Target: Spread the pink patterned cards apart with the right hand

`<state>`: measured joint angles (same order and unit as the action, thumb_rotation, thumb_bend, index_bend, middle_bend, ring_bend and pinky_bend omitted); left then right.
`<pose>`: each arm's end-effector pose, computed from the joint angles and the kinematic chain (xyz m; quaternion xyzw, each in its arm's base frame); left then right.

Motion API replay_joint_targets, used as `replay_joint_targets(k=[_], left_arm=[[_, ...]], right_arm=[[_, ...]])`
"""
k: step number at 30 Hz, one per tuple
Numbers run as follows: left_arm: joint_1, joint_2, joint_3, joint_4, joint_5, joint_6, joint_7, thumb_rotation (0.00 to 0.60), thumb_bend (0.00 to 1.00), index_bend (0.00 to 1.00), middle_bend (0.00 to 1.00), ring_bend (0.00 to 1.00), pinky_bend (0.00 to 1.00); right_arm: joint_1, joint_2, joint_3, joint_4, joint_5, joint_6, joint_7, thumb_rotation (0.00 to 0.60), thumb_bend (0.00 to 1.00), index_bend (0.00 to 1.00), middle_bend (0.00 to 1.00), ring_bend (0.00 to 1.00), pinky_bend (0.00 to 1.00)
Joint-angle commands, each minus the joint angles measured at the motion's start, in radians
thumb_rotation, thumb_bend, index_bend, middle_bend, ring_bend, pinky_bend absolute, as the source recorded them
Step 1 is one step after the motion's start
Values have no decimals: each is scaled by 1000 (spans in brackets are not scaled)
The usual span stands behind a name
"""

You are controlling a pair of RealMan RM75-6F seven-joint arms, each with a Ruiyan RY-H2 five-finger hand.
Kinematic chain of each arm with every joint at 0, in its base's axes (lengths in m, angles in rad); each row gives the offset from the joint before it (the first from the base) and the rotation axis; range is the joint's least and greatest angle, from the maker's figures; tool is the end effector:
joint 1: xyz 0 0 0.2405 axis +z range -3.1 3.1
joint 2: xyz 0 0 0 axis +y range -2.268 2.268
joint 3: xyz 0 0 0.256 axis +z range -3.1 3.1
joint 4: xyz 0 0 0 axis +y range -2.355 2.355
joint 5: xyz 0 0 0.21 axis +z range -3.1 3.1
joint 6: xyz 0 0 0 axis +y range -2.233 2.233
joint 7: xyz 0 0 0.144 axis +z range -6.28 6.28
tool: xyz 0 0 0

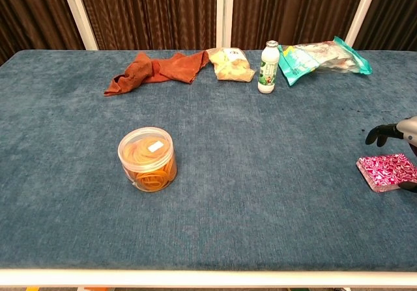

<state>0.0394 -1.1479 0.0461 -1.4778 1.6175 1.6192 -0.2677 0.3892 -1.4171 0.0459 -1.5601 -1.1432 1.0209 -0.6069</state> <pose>-0.3354 0.1211 0.1598 -0.5651 -0.4383 -0.4317 0.5497 -0.2757 -0.2478 0.0120 0.7549 -0.3756 0.1885 0.5035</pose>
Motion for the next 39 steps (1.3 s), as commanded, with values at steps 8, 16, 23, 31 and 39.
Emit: replay_joint_targets(k=[8,16,23,31,39], left_arm=[[0,1,3,-2,2,-5,-4,600,144,105,77,0,80],[1,3,2,-3,2,-3,-18,600,143,105,77,0,80],[1,0,4,0,0,-7,-19,600,143,105,77,0,80],[1,1,4,2,2,-9,-24,600,143,105,77,0,80],[1,-1,2,5,-1,-8,-25,600,143,105,77,0,80]], right_arm=[[8,2,-18,-8,4,8,-2,600,158,229,248,651,787],[10,13,-29,-25,4,26,-6,600,158,235,251,651,787],[20,8,-36,-20,21,24,-28,600,157,259,257,651,787],[29,-4,-41,-12,44,24,-48,600,161,267,260,651,787],[31,-13,-43,-7,45,37,-43,600,167,285,275,651,787]])
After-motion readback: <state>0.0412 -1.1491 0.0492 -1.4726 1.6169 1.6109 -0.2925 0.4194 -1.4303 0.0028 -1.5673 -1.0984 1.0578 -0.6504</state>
